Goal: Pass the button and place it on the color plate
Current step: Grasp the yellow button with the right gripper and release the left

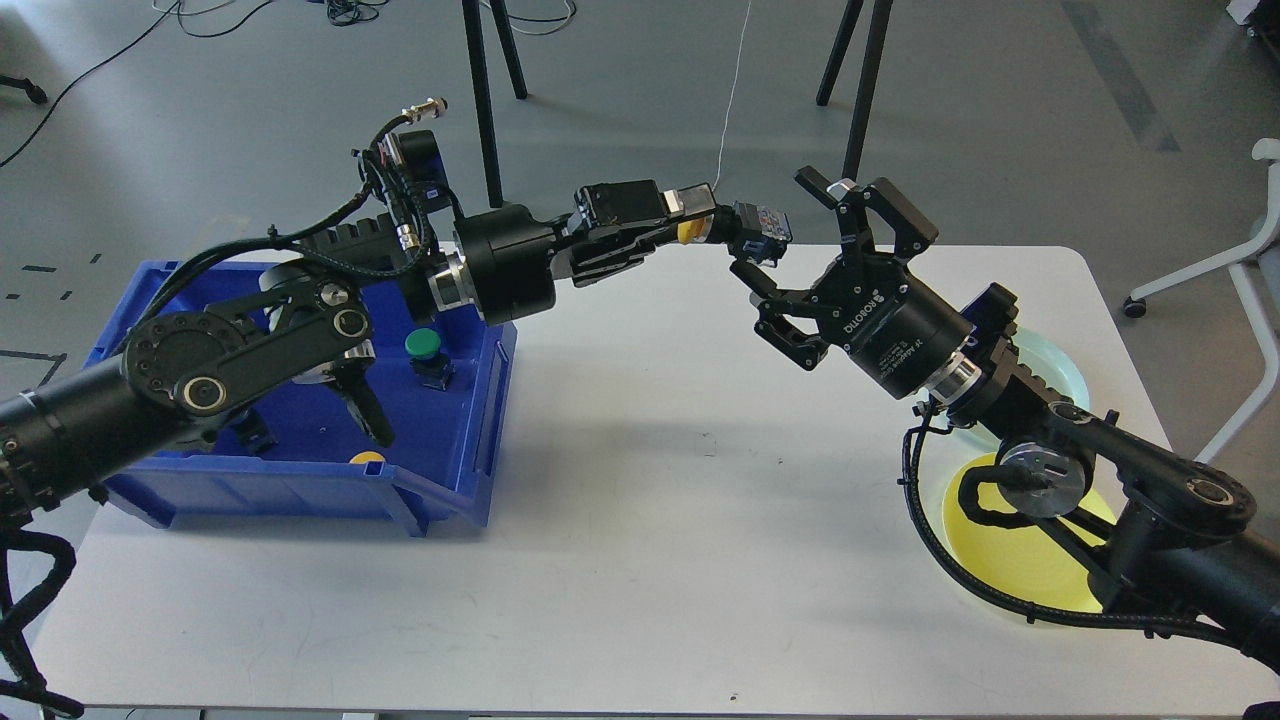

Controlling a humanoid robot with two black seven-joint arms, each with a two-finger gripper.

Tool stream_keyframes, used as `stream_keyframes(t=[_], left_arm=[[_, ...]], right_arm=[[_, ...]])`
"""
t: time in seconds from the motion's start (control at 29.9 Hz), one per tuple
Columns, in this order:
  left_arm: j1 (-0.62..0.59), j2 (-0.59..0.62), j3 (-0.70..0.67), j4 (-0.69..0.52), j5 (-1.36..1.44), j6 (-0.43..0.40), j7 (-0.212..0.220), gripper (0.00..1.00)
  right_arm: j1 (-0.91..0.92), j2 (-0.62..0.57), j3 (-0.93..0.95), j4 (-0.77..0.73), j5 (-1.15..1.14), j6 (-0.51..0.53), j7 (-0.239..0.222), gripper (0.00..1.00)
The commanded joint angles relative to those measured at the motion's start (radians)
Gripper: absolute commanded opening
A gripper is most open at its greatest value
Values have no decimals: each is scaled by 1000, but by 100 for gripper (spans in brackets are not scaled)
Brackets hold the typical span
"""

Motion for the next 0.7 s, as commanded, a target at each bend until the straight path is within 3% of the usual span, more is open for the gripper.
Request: stream_keyframes(t=[0.0,0.27,0.37,0.47,0.53,0.67], left_arm=[[0,0,0,0,-2,0,0,9],[0,0,0,2,-2,0,0,10],[0,0,0,2,-2,0,0,10],[0,0,0,2,-2,1,0,10],[0,0,0,2,-2,1,0,10],[-1,0,0,0,-2,6,0,23]], right_arm=[[0,12,-1,0,0,0,0,83],[6,9,-1,1,-6,0,0,33],[8,7,-1,1,-5,0,0,25],[8,10,-2,0,-6,0,0,5],[8,10,-13,1,-5,0,0,1],[8,4,-19,1,-3,0,0,0]])
